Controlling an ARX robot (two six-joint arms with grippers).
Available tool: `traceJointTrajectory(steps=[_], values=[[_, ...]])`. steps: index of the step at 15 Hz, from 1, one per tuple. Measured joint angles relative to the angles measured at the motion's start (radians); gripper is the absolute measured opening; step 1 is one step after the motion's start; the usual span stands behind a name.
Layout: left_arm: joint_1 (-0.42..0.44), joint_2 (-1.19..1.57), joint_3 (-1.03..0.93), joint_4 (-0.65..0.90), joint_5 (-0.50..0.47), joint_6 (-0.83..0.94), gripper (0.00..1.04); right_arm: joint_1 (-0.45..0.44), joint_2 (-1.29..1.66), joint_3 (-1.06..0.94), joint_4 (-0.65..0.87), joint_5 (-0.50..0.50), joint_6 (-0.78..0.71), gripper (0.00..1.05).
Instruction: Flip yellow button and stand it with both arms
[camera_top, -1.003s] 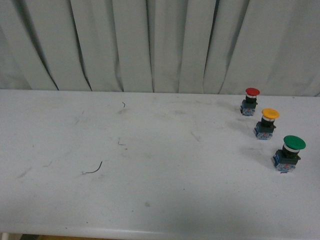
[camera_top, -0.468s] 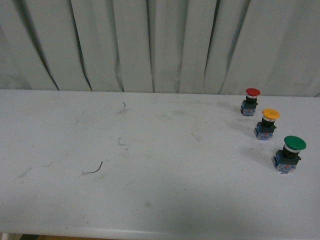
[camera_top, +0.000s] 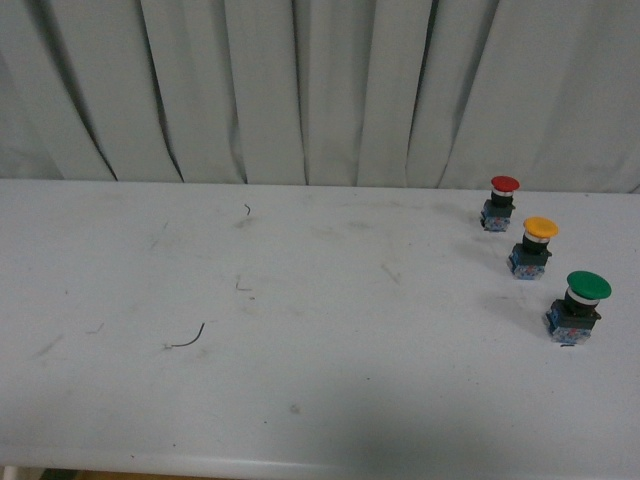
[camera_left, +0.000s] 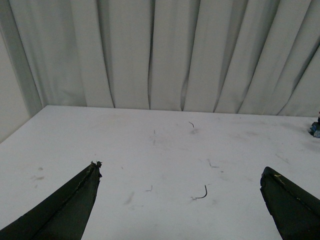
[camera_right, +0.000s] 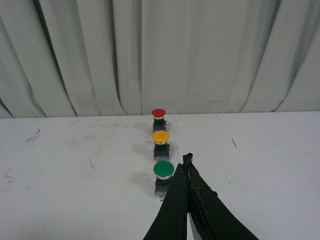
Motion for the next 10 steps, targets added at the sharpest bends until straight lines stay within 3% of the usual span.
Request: traceJointTrajectory(steps=[10], values=[[0.0, 0.0, 0.0, 0.0, 0.0, 0.0, 0.98, 0.0, -0.252, -0.034, -0.2, 0.0, 0.0, 0.02]])
